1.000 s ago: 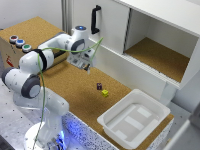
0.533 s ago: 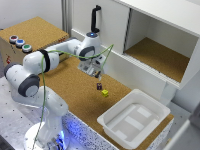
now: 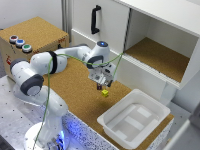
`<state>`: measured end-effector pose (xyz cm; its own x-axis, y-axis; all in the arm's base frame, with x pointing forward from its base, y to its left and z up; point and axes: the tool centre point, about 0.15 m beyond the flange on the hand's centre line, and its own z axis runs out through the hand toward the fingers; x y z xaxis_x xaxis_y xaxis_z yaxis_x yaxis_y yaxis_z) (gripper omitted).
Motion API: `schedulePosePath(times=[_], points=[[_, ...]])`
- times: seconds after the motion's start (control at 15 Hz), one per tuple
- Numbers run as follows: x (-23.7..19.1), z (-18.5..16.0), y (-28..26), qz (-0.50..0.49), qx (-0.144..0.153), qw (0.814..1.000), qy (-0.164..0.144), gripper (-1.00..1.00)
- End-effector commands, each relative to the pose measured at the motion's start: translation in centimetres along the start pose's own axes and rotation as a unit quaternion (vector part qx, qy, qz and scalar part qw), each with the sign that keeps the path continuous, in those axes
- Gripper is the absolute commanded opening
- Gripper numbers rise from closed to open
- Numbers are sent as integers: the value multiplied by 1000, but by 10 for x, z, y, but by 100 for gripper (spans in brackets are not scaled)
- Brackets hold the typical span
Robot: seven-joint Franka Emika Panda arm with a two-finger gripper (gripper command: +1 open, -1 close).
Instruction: Pick up the yellow block
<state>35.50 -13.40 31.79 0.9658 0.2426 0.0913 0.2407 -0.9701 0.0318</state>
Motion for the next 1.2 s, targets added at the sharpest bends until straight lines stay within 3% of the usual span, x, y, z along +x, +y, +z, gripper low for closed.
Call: schedulePosePath(times=[0.0,0.13,0.47,0.87,0.93,1.13], points=[[41,55,-3,5,-6,1000,-14,100],[52,73,-7,24,-10,999,-24,100],[57,106,1,109,18,993,-41,100],[60,122,-9,144,26,988,-38,100],[59,124,-7,150,28,988,-38,-100],[57,129,-7,149,29,988,-42,-100]])
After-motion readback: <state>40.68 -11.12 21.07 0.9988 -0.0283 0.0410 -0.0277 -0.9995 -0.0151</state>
